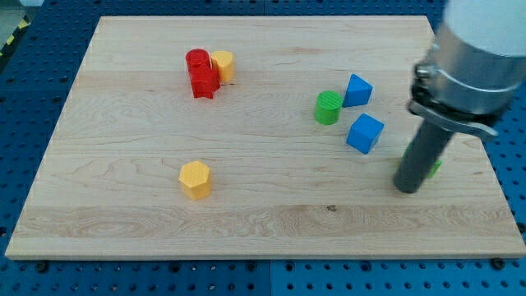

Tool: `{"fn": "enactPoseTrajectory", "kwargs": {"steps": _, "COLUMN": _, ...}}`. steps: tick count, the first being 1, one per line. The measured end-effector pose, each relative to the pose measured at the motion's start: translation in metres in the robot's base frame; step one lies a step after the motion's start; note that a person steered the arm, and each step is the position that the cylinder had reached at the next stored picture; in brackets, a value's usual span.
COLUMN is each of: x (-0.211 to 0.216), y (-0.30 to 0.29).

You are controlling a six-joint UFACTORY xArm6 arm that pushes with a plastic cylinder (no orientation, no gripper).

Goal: Slide the green star towards the blue cube

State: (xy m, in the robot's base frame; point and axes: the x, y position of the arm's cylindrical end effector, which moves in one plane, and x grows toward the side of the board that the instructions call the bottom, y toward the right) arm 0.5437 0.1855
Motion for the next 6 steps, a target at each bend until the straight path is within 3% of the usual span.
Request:
{"fn": "enactPoseTrajectory", "kwargs": {"steps": 3, "x": 0.004, "y": 0.043}}
{"fn": "enactPoseTrajectory", "kwargs": {"steps": 6, "x": -0.018, "y": 0.016}}
